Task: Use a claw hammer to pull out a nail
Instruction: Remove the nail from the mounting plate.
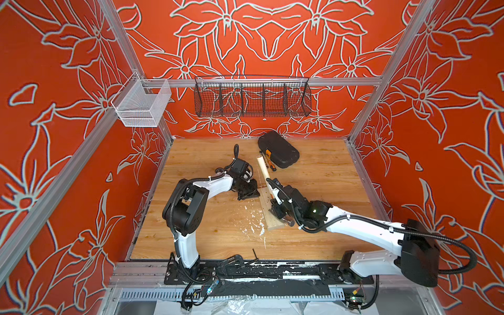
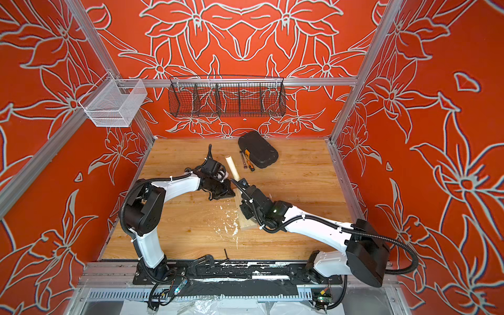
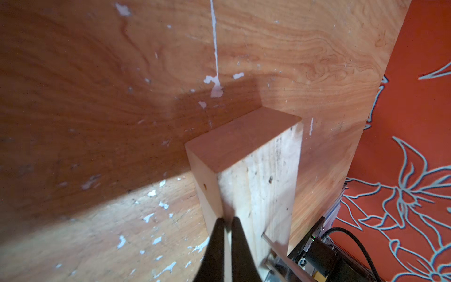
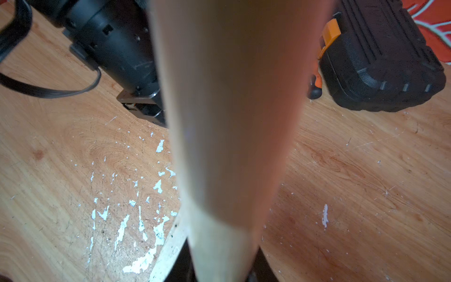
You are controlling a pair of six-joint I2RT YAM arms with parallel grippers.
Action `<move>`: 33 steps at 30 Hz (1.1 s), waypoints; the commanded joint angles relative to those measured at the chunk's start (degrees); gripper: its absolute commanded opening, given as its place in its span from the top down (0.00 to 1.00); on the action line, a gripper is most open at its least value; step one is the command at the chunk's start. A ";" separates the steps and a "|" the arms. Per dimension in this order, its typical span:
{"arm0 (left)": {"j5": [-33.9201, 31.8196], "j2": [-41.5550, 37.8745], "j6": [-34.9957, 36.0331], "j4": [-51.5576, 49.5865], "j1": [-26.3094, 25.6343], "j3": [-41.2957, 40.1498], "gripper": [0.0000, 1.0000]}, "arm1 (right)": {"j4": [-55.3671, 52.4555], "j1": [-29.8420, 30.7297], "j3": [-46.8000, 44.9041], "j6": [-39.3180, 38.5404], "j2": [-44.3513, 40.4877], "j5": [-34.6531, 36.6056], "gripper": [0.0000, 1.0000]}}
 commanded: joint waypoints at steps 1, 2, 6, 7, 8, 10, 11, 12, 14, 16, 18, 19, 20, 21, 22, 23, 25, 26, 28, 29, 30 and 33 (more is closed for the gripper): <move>0.16 1.13 0.37 -0.64 -0.49 0.17 0.92 | 6.14 0.32 2.70 -0.87 -0.62 2.38 1.00; 0.25 1.20 0.27 -0.64 -0.46 0.14 0.92 | 6.14 0.32 2.83 -0.84 -0.66 2.60 1.00; 0.27 1.06 0.13 -0.56 -0.53 0.04 0.92 | 6.55 0.32 3.31 -1.32 -0.47 2.77 1.00; 0.30 1.09 0.15 -0.55 -0.58 0.01 0.93 | 6.54 0.33 3.58 -1.35 -0.28 2.61 1.00; 0.31 1.10 0.10 -0.55 -0.52 -0.07 0.93 | 6.55 0.33 3.76 -1.43 -0.12 2.48 1.00; 0.34 1.18 0.03 -0.49 -0.62 -0.05 0.93 | 6.68 0.38 4.02 -1.51 0.09 2.48 1.00; 0.34 1.28 -0.03 -0.45 -0.62 -0.11 0.93 | 6.88 0.36 4.03 -1.53 0.10 2.56 1.00; 0.36 1.36 -0.07 -0.40 -0.73 -0.13 0.93 | 6.97 0.38 4.11 -1.60 0.04 2.64 1.00; 0.35 1.44 -0.17 -0.38 -0.71 -0.18 0.93 | 7.22 0.36 4.14 -1.63 -0.05 2.79 1.00; 0.36 1.61 -0.16 -0.29 -0.80 -0.22 0.94 | 7.66 0.40 4.03 -1.72 -0.17 3.00 1.00; 0.50 1.81 -0.25 -0.29 -0.84 -0.23 0.94 | 8.20 0.39 3.89 -1.65 -0.47 3.24 1.00; 0.51 1.84 -0.30 -0.31 -0.86 -0.22 0.94 | 8.53 0.39 3.64 -1.64 -0.52 3.34 1.00; 0.51 1.88 -0.29 -0.29 -0.88 -0.22 0.94 | 9.02 0.39 3.38 -1.63 -0.60 3.40 1.00; 0.51 1.88 -0.29 -0.29 -0.88 -0.22 0.94 | 9.55 0.38 3.09 -1.70 -0.84 3.52 1.00; 0.62 1.87 -0.26 -0.20 -0.88 -0.22 0.94 | 9.99 0.35 2.80 -1.61 -0.89 3.53 1.00; 0.60 1.95 -0.36 -0.20 -0.88 -0.22 0.94 | 10.75 0.41 2.27 -1.51 -1.02 3.62 1.00; 0.60 2.06 -0.40 -0.11 -0.89 -0.22 0.94 | 13.04 0.40 0.75 -1.33 -1.34 3.49 1.00; 0.60 2.06 -0.47 -0.11 -0.88 -0.22 0.94 | 14.29 0.37 -0.07 -1.09 -1.56 3.44 1.00; 0.60 2.23 -0.44 -0.19 -0.93 -0.22 0.94 | 16.07 0.41 -1.29 -0.82 -1.87 3.58 1.00; 0.60 2.34 -0.51 -0.16 -0.88 -0.22 0.94 | 16.87 0.37 -1.92 -0.73 -2.14 3.77 1.00; 0.68 2.39 -0.57 -0.11 -0.88 -0.20 0.94 | 17.38 0.38 -2.42 -0.65 -2.37 4.08 1.00; 0.82 2.58 -0.78 0.15 -0.91 -0.39 0.94 | 18.60 0.42 -3.62 -0.53 -3.42 4.91 1.00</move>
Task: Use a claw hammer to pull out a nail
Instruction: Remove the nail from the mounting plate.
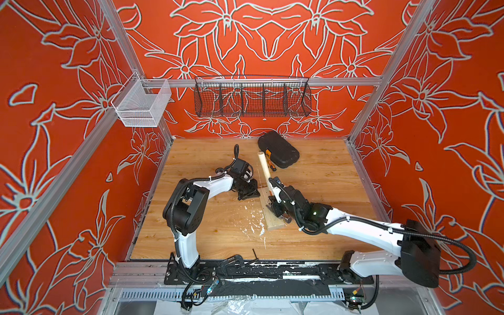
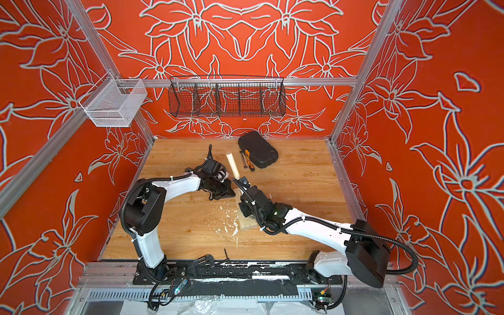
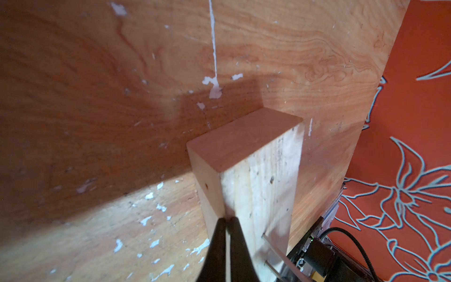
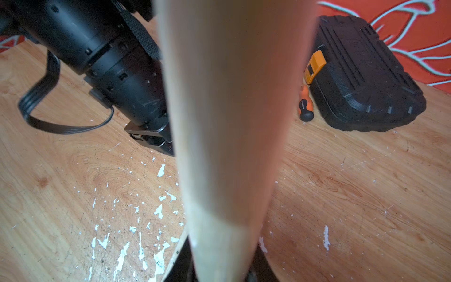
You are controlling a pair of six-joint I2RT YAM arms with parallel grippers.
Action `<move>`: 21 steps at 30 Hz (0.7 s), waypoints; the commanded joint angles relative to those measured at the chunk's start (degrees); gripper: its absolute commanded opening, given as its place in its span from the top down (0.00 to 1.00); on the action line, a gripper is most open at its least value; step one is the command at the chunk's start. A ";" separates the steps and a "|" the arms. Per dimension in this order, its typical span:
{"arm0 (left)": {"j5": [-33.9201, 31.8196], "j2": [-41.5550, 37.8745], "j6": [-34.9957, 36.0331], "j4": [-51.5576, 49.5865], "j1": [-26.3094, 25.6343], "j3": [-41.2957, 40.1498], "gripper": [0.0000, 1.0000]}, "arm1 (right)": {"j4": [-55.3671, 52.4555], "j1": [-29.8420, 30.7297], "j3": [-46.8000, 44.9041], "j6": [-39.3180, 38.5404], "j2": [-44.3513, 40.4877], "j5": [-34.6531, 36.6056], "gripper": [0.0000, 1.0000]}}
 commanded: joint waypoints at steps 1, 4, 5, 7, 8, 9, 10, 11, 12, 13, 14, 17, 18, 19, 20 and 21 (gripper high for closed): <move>0.36 2.42 -0.47 -0.35 -0.83 -0.40 0.95 | 9.59 0.28 -0.74 -0.03 -3.09 2.81 1.00; 0.50 2.75 -0.57 -0.31 -0.82 -0.40 0.95 | 10.58 0.28 -2.14 0.12 -5.00 3.04 1.00; 0.48 2.78 -0.61 -0.27 -0.77 -0.40 0.95 | 10.73 0.28 -2.59 0.26 -5.71 3.08 1.00; 0.45 2.89 -0.65 -0.18 -0.81 -0.31 0.95 | 11.47 0.29 -3.77 0.29 -7.17 3.43 1.00; 0.45 2.97 -0.67 -0.18 -0.77 -0.30 0.95 | 12.18 0.30 -4.46 0.33 -7.91 3.43 1.00; 0.49 3.11 -0.78 -0.09 -0.77 -0.22 0.95 | 12.81 0.29 -5.06 0.28 -8.43 3.51 1.00; 0.53 3.18 -0.90 -0.02 -0.77 -0.22 0.95 | 13.42 0.33 -5.72 0.37 -8.98 3.63 1.00; 0.54 3.28 -1.04 0.08 -0.77 -0.22 0.95 | 13.94 0.28 -6.14 0.31 -9.36 3.70 1.00; 0.54 3.39 -1.13 0.08 -0.77 -0.14 0.95 | 14.19 0.31 -6.53 0.45 -9.65 3.67 1.00; 0.67 3.47 -1.16 0.13 -0.82 -0.13 0.95 | 14.54 0.28 -6.94 0.47 -9.96 3.68 1.00; 0.73 3.51 -1.31 0.17 -0.79 -0.13 0.95 | 14.81 0.41 -7.20 0.56 -10.19 3.61 1.00; 0.71 3.60 -1.45 0.17 -0.78 -0.29 0.96 | 14.98 0.36 -7.65 0.67 -10.89 3.81 1.00; 0.71 3.62 -1.41 0.17 -0.77 -0.31 0.96 | 14.99 0.36 -7.65 0.68 -11.14 3.86 1.00; 0.71 3.60 -1.52 0.17 -0.81 -0.38 0.96 | 14.93 0.38 -7.67 0.68 -11.33 3.89 1.00; 0.71 3.61 -1.53 0.26 -0.77 -0.48 0.96 | 14.57 0.37 -7.58 0.69 -11.52 4.04 1.00; 0.71 3.61 -1.55 0.24 -0.77 -0.49 0.96 | 14.34 0.39 -7.46 0.58 -11.61 4.04 1.00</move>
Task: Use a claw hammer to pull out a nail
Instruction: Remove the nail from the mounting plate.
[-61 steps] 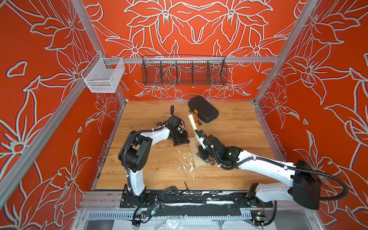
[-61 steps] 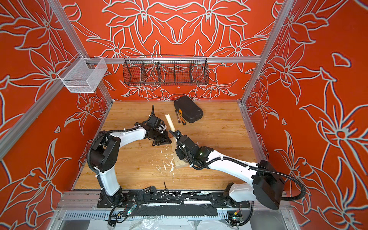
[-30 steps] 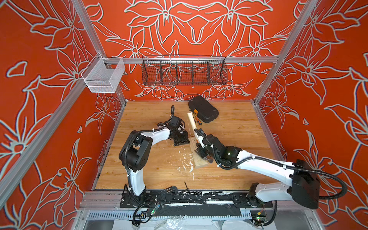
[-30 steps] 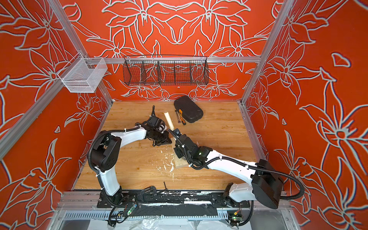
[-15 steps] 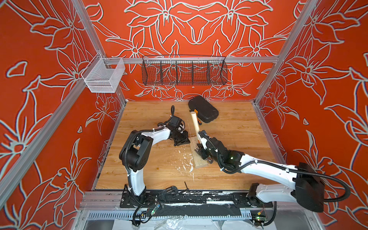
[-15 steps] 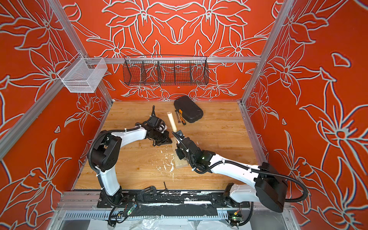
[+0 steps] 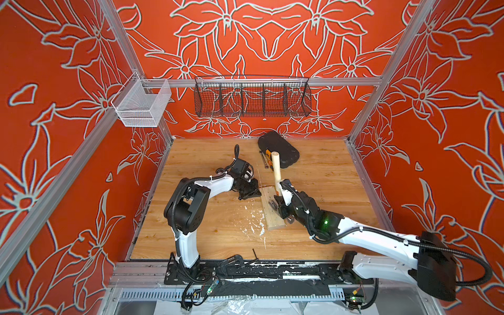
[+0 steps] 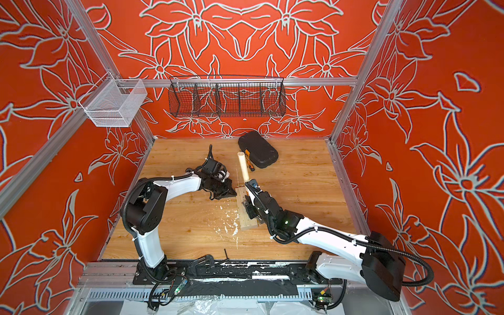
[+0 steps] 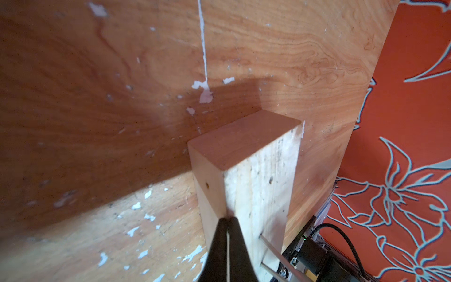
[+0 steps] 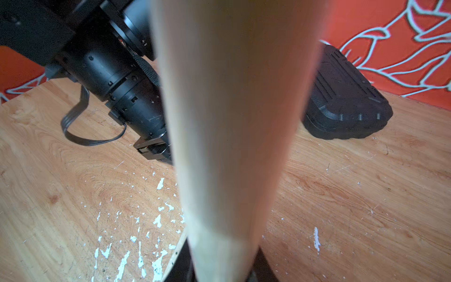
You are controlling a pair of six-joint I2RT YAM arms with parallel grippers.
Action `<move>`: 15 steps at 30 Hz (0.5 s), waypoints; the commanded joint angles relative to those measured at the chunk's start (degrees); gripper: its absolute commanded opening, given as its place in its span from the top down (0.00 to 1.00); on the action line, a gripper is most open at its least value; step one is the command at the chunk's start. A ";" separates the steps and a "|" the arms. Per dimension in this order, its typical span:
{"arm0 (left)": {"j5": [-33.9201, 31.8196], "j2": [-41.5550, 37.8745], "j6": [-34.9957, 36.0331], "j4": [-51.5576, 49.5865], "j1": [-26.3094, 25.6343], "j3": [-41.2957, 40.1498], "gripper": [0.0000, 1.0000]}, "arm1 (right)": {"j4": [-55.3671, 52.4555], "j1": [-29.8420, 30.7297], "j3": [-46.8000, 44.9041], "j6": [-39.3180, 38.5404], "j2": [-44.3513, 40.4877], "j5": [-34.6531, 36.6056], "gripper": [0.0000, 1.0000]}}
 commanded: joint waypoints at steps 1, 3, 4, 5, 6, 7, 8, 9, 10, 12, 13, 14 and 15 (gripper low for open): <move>-0.86 2.63 -0.33 -1.84 -0.80 -0.60 0.96 | 6.62 0.41 0.71 0.34 -2.75 2.24 1.00; -0.91 2.54 -0.37 -1.73 -0.80 -0.74 0.96 | 6.12 0.41 0.66 0.38 -3.24 2.19 1.00; -0.93 2.46 -0.37 -1.66 -0.80 -0.85 0.96 | 6.08 0.40 0.50 0.47 -3.71 2.17 1.00; -0.95 2.37 -0.37 -1.62 -0.80 -0.89 0.96 | 5.94 0.41 0.34 0.60 -4.21 2.23 1.00; -0.95 2.39 -0.43 -1.59 -0.80 -1.03 0.96 | 5.56 0.41 0.34 0.73 -4.63 2.24 1.00; -0.95 2.29 -0.43 -1.53 -0.80 -1.10 0.96 | 5.39 0.41 0.34 0.82 -5.06 2.30 1.00; -0.95 2.30 -0.45 -1.53 -0.80 -1.12 0.96 | 5.00 0.41 0.33 0.86 -5.36 2.30 1.00; -0.95 2.28 -0.49 -1.44 -0.80 -1.12 0.96 | 4.82 0.43 0.35 0.91 -5.44 2.30 1.00; -0.87 2.32 -0.53 -1.44 -0.80 -1.12 0.96 | 4.62 0.49 0.38 0.92 -5.60 2.24 1.00; -0.78 2.30 -0.53 -1.37 -0.84 -1.04 0.96 | 4.17 0.49 0.58 1.06 -5.42 2.08 1.00; -0.77 2.32 -0.52 -1.36 -0.79 -1.04 0.97 | 3.89 0.50 0.51 1.18 -5.36 1.93 1.00; -0.77 2.21 -0.54 -1.44 -0.72 -1.04 0.97 | 3.80 0.50 0.47 1.24 -5.46 1.88 1.00; -0.77 2.24 -0.57 -1.46 -0.74 -1.04 0.97 | 3.72 0.59 0.49 1.31 -5.63 1.88 1.00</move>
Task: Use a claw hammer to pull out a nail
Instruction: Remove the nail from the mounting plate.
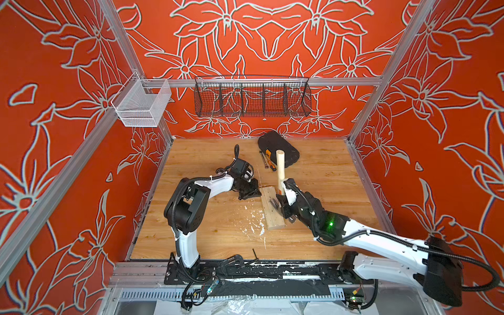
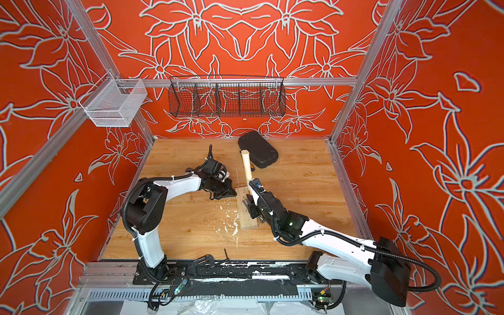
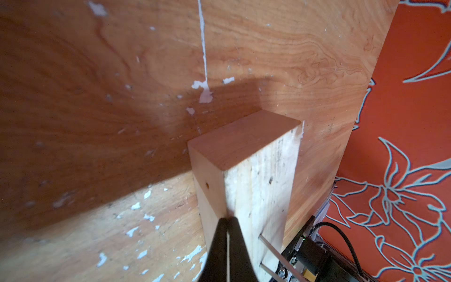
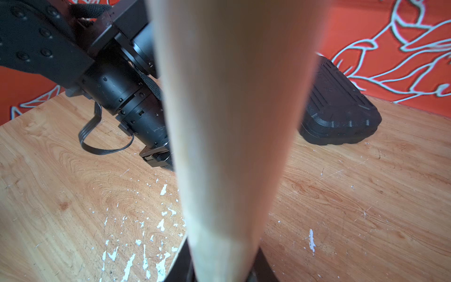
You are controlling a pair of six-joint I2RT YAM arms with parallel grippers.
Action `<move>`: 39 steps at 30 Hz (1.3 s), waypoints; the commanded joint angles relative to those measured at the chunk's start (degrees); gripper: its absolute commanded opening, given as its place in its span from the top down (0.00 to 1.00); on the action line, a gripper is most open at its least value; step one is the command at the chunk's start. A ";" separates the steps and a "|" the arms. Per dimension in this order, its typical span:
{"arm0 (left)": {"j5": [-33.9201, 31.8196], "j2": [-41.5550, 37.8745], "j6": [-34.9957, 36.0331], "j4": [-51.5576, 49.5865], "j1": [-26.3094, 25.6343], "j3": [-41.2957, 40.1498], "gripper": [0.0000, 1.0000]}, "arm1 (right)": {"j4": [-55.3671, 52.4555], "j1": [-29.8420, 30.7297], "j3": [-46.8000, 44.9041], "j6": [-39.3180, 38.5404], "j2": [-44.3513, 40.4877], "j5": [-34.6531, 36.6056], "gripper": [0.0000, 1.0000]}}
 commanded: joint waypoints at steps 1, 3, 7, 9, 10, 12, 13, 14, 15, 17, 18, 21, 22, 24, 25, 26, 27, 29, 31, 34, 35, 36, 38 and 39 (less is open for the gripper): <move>-0.82 2.07 -0.28 -1.49 -0.71 -1.04 0.97 | 4.76 0.62 0.78 1.05 -2.29 1.51 1.00; -0.90 1.88 -0.28 -1.51 -0.71 -1.21 0.97 | 4.38 0.63 0.79 1.05 -2.87 1.71 1.00; -0.74 1.51 -0.22 -1.64 -0.69 -1.39 0.97 | 3.62 0.81 0.96 0.71 -4.57 2.10 1.00; -0.58 1.24 -0.06 -1.73 -0.67 -1.34 0.97 | 3.37 0.96 1.19 0.48 -5.46 2.31 1.00; -0.56 1.07 -0.01 -1.90 -0.62 -1.22 0.97 | 3.21 0.98 1.35 0.37 -5.85 2.35 1.00; -0.50 0.66 0.38 -2.36 -0.64 -0.95 0.97 | 2.92 1.13 1.67 -0.03 -6.54 2.48 1.00; -0.55 0.40 0.47 -2.60 -0.62 -0.87 0.97 | 2.92 1.15 1.75 -0.26 -6.82 2.50 1.00; -0.60 0.19 0.67 -2.87 -0.62 -0.73 0.97 | 2.92 1.16 1.82 -0.52 -7.07 2.49 1.00; -0.60 -0.12 0.80 -3.12 -0.66 -0.61 0.97 | 2.79 1.24 1.96 -0.70 -7.25 2.62 1.00; -0.55 -0.73 1.10 -3.49 -0.62 -0.46 0.97 | 2.75 1.33 2.23 -1.16 -7.61 2.75 1.00; -0.47 -0.97 1.25 -3.60 -0.62 -0.42 0.97 | 2.75 1.44 2.35 -1.40 -7.79 2.84 1.00; -0.11 -1.91 1.80 -4.12 -0.54 -0.17 0.96 | 2.75 1.51 3.01 -1.98 -8.33 3.00 1.00; -0.09 -2.26 2.03 -4.25 -0.58 -0.15 0.95 | 2.63 1.59 3.24 -2.11 -8.47 3.09 1.00; -0.03 -3.09 2.38 -4.54 -0.53 -0.10 0.94 | 2.57 1.68 3.80 -2.62 -8.74 3.13 1.00; 0.05 -3.54 2.70 -4.69 -0.54 -0.07 0.94 | 2.49 1.76 4.08 -2.88 -8.85 3.22 1.00; 0.15 -4.05 2.97 -4.82 -0.53 -0.07 0.93 | 2.56 1.77 4.25 -3.14 -8.95 3.33 1.00; 0.15 -4.49 3.26 -5.06 -0.53 -0.02 0.93 | 2.64 1.79 4.52 -3.34 -8.96 3.29 1.00; 0.15 -5.45 3.89 -5.70 -0.53 0.19 0.92 | 2.48 1.77 5.34 -3.90 -8.87 3.43 1.00; 0.06 -6.56 4.59 -6.18 -0.53 0.28 0.90 | 2.75 1.79 5.94 -4.32 -8.71 3.34 1.00; -0.25 -8.44 5.80 -6.89 -0.49 0.36 0.86 | 2.66 1.91 7.16 -5.22 -8.11 3.25 1.00; -0.20 -9.06 6.24 -7.02 -0.44 0.29 0.84 | 2.52 1.86 7.64 -5.55 -7.92 3.36 1.00; -0.20 -9.66 6.67 -7.11 -0.47 0.20 0.83 | 2.48 1.86 8.10 -5.84 -7.56 3.42 1.00; 0.18 -10.90 7.58 -6.94 -0.46 -0.30 0.80 | 2.32 1.82 9.02 -6.23 -6.97 3.43 1.00; 0.38 -11.49 7.98 -6.70 -0.47 -0.56 0.78 | 2.22 1.83 9.30 -6.19 -6.73 3.43 1.00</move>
